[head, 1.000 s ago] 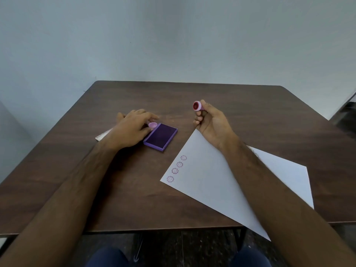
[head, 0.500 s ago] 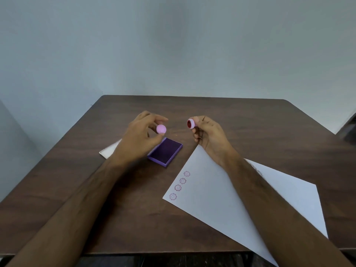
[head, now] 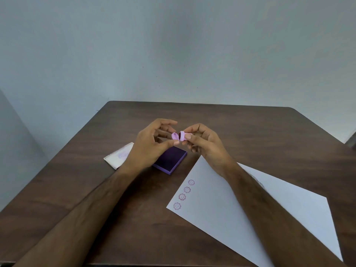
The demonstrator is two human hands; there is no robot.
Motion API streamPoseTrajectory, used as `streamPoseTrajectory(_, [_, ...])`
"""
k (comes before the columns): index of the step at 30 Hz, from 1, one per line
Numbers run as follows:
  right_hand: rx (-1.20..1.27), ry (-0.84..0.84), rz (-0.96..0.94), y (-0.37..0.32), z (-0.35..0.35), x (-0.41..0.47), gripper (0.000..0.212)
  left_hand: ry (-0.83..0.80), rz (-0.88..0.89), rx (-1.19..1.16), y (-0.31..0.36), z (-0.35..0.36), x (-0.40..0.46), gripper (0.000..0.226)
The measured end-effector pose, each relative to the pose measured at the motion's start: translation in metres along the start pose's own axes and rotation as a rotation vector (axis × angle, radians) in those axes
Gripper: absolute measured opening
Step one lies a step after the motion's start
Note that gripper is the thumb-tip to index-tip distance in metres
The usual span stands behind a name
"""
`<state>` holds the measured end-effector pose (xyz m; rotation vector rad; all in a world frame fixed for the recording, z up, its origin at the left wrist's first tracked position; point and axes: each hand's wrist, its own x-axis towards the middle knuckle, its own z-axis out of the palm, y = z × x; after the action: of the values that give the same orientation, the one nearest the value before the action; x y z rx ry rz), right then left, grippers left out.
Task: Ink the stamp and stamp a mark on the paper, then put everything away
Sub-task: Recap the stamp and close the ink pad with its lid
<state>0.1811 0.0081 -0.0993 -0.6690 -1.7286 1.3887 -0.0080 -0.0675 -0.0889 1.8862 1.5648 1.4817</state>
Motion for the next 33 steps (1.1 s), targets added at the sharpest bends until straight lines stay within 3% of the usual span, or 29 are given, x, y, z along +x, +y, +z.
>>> streamPoseTrajectory(22, [-0.114,-0.021,-0.001,-0.006,0.005,-0.003,0.022,0.031,0.063,-0.023,-0.005,0.001,-0.001,0.045])
streamPoseTrajectory(33, [-0.055,-0.008,0.009,-0.01,0.009,-0.005,0.029,0.053,0.234,0.174,-0.006,0.004,0.0,0.027])
